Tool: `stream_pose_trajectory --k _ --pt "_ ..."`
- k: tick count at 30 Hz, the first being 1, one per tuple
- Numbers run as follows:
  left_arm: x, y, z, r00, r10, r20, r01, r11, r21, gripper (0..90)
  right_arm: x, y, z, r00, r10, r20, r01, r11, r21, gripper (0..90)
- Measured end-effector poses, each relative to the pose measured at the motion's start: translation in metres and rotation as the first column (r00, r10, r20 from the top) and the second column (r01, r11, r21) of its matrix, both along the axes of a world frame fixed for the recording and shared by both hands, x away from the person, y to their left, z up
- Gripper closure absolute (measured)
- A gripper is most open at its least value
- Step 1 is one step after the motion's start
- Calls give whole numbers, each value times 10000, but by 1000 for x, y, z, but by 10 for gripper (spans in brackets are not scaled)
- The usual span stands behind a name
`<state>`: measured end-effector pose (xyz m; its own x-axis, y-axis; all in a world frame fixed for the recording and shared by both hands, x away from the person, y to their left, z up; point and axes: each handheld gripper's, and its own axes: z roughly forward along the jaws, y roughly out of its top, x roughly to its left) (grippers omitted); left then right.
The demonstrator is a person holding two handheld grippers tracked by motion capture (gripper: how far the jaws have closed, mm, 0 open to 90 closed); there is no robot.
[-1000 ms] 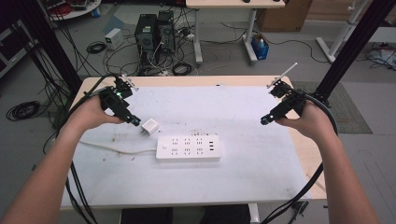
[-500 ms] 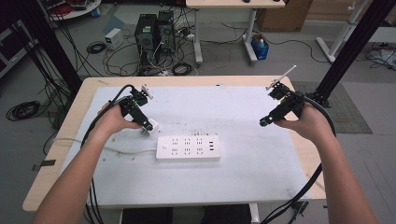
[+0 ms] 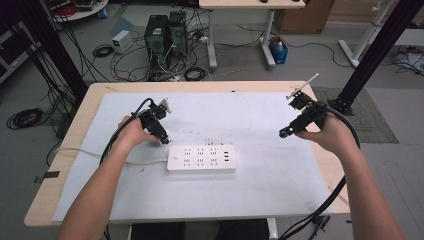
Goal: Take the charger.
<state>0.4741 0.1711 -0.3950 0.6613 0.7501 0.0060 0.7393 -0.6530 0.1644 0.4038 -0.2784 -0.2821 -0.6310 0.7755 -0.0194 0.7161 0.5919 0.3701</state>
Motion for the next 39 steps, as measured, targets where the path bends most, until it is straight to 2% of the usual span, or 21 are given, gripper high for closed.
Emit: stream_pose_trajectory --k 3,6,7,8,10,16,20,21,23,26,27,31,32,36,37,39 --pt "3 0 -3 9999 130 -22 -130 9999 -64 259 0 0 -1 10000 -2 -25 2 10000 -34 91" --pt "5 0 -5 9999 99 -80 -99 9999 56 290 0 -1 -1 10000 9 -25 -9 10000 3 91" --pt "5 0 -6 9999 107 -105 -106 9999 82 315 0 -1 -2 10000 46 -34 -46 10000 -8 91" --pt "5 0 -7 9998 107 -163 -105 9999 130 382 0 -1 -3 10000 32 -26 -32 10000 -4 91" --pt "6 0 -8 9996 145 -237 -143 9999 87 416 0 0 -4 10000 58 -58 -58 10000 -6 91" --pt "4 0 -4 10000 67 54 -68 9998 204 425 0 1 -6 10000 67 -55 -67 10000 -35 92" --pt "-5 3 14 9987 59 514 -43 9995 -308 425 -2 3 -6 9999 -26 -149 27 10000 92 92" --pt "-9 4 23 9982 -24 602 52 9989 -461 425 -2 4 -5 9998 -91 -196 94 9998 150 92" --pt "-16 5 40 9952 -177 962 226 9985 -497 425 -2 5 -3 9995 -234 -231 240 9994 240 91" --pt "-28 6 66 9922 -425 1169 501 9968 -625 425 -2 6 1 9982 -520 -311 533 9976 441 92" --pt "-31 6 72 9914 -560 1183 633 9962 -591 425 -2 7 5 9956 -863 -374 884 9942 613 92" --pt "-46 4 102 9846 -907 1494 989 9939 -488 425 -1 8 13 9920 -1183 -441 1213 9899 732 92" --pt "-49 4 107 9842 -872 1539 970 9936 -572 425 -1 8 13 9920 -1183 -441 1213 9899 732 92" --pt "-56 2 120 9794 -1012 1748 1101 9930 -418 425 2 8 17 9882 -1444 -508 1477 9866 688 92" --pt "-58 2 122 9778 -1067 1805 1167 9921 -456 425 3 8 19 9833 -1649 -764 1714 9812 884 93" --pt "-61 0 126 9726 -1231 1973 1368 9889 -574 425 2 7 20 9811 -1740 -853 1823 9779 1021 93"
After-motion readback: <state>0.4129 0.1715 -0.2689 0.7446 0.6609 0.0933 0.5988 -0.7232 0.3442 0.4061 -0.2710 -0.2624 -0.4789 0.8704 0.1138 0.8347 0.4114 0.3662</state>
